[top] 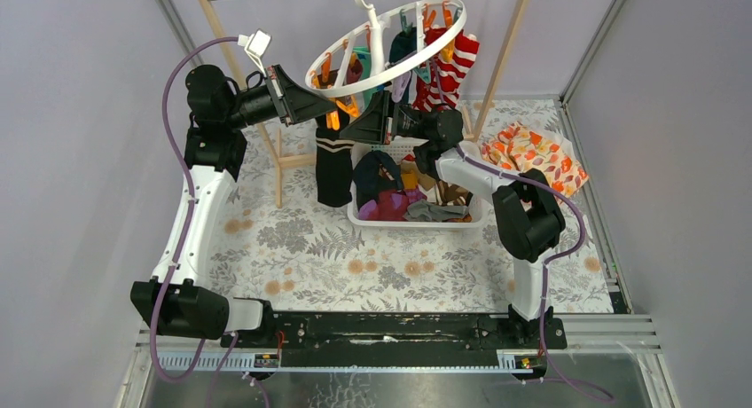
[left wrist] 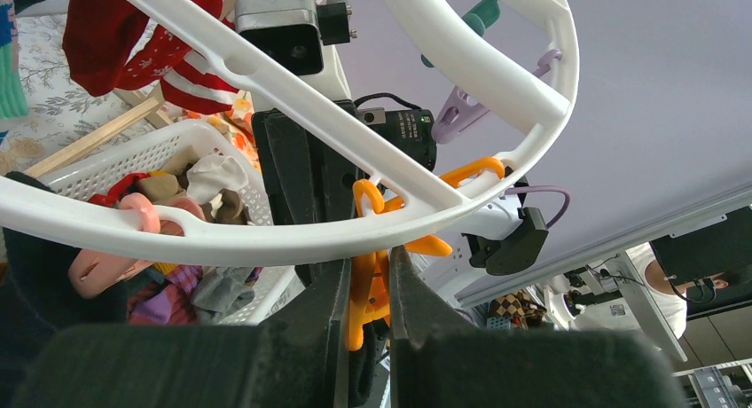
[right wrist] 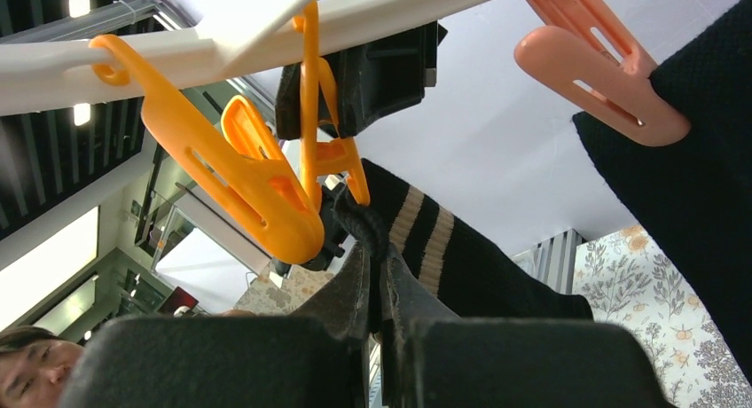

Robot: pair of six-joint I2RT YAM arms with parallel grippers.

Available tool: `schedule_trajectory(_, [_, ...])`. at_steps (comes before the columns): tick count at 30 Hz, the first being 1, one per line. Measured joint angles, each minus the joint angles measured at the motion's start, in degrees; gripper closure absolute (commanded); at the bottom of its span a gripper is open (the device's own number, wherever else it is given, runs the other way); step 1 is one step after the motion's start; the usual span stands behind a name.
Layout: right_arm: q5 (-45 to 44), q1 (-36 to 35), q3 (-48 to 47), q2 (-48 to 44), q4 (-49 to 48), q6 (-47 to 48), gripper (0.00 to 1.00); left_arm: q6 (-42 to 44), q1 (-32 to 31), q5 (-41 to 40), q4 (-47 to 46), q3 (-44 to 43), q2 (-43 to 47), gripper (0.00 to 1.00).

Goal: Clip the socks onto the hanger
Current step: Clamp the sock onto the hanger.

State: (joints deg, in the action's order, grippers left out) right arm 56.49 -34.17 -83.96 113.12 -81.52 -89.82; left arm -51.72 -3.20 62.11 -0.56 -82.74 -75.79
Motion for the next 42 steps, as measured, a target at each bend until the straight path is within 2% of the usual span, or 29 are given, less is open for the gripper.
schedule_trajectory(24, [-3.87, 1.29, -0.33, 0.00, -3.72, -4.55, 1.00, 2.49, 0.02, 0.46, 0.24, 0.00, 0.31, 0.99])
schedule_trajectory(27, [-4.04, 1.18, -0.33, -0.02, -3.06, -3.58, 1.00, 2.82, 0.02, 0.46, 0.35, 0.00, 0.33, 0.89])
schedule_trajectory(30, [-4.63, 0.96, -0.33, -0.02, -1.33, -1.92, 1.00, 2.91, 0.02, 0.42, 0.46, 0.00, 0.33, 0.71])
schedule_trajectory(35, [-6.69, 0.79, 0.09, -0.26, -0.28, -0.26, 1.00, 4.28, 0.00, 0.42, 0.68, 0.00, 0.48, 0.54])
schedule_trajectory(37, [-7.87, 0.79, 0.66, -0.66, -0.20, 0.24, 0.94, 5.09, 0.00, 0.68, 1.05, 0.00, 0.70, 0.50])
schedule_trajectory(39, [-9.20, 0.79, 1.25, -1.14, 0.04, 0.74, 0.84, 5.73, -0.02, 0.81, 1.66, 0.00, 1.11, 0.45])
schedule_trajectory(42, [-10.56, 0.79, 2.43, -2.43, 1.53, 2.21, 0.59, 7.52, 0.00, 0.81, 3.89, -0.31, 1.64, 0.22])
